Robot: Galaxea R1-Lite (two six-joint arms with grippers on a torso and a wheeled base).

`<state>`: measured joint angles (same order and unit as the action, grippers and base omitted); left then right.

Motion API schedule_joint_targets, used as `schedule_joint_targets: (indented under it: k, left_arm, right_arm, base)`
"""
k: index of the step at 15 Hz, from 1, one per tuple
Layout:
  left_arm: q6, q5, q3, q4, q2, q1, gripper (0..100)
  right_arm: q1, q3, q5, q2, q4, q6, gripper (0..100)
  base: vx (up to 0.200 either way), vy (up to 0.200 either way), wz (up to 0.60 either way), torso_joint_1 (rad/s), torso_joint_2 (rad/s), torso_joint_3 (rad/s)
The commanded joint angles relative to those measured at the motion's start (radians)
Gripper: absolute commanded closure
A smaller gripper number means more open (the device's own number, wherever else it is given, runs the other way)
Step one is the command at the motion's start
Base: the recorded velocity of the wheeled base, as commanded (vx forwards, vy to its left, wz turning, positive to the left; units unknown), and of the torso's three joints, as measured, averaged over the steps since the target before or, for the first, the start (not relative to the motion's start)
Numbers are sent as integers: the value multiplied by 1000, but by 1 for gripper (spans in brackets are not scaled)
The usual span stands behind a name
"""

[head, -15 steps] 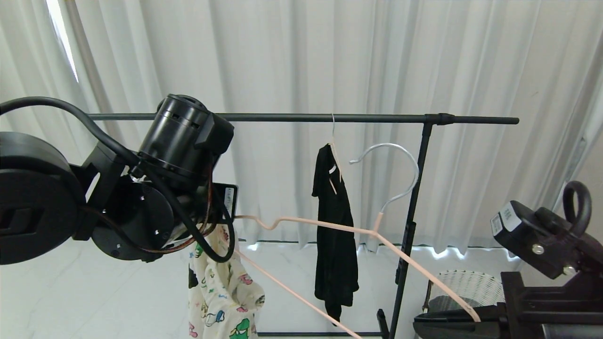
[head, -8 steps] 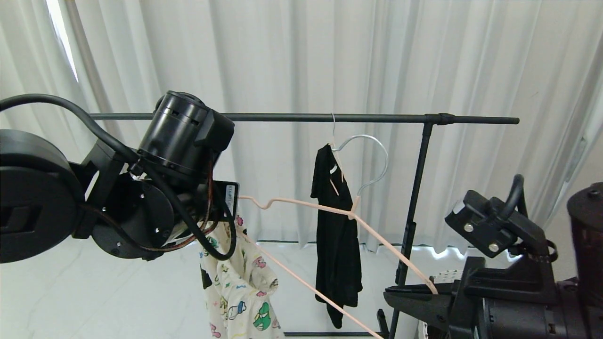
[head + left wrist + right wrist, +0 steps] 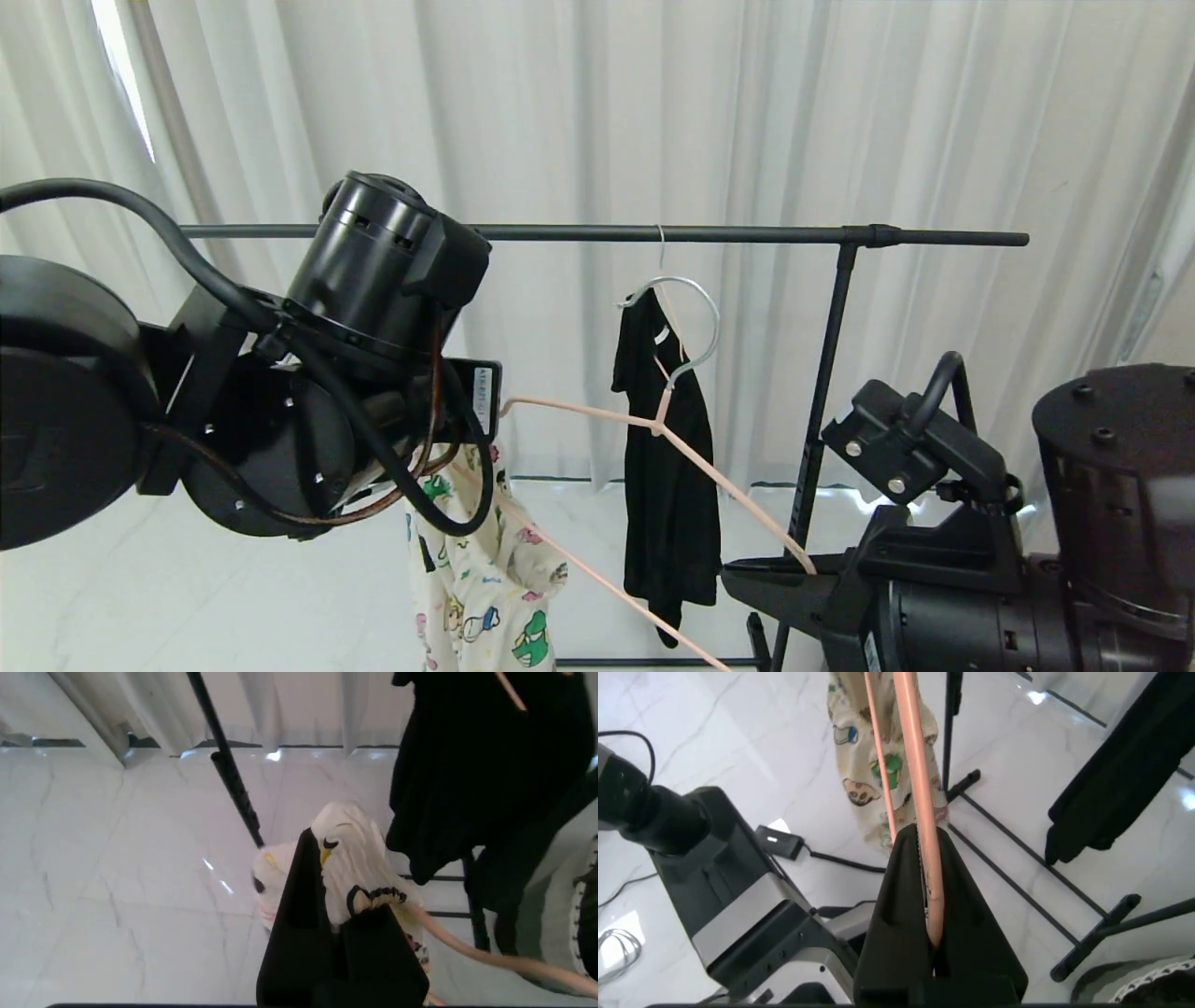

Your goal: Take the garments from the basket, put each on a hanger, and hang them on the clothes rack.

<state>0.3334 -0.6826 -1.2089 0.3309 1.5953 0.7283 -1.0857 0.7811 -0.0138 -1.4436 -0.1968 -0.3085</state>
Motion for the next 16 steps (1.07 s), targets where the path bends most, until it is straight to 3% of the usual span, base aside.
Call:
schedule_joint_targets:
  k: [1,6,13,16]
  left_arm:
    - [1,9,-11,0,-12,31,100]
    - [-7,129,-21,2,-51,74,100]
    - [-5,135,-52,2,-51,82,100]
    - [-7,138,-46,2,-74,95,100]
  right_arm:
    - [-3,21,0,-35,-3,0,100]
    - [-29,84,0,-106,-18,-7,100]
    - [-77,184,-72,-210,-39,-64,100]
    - [-82,179,-117,-222,-38,-93,100]
  base:
    - [0,0,0,0,0,0]
    - [0,0,0,0,0,0]
    - [0,0,0,0,0,0]
    - [0,0,0,0,0,0]
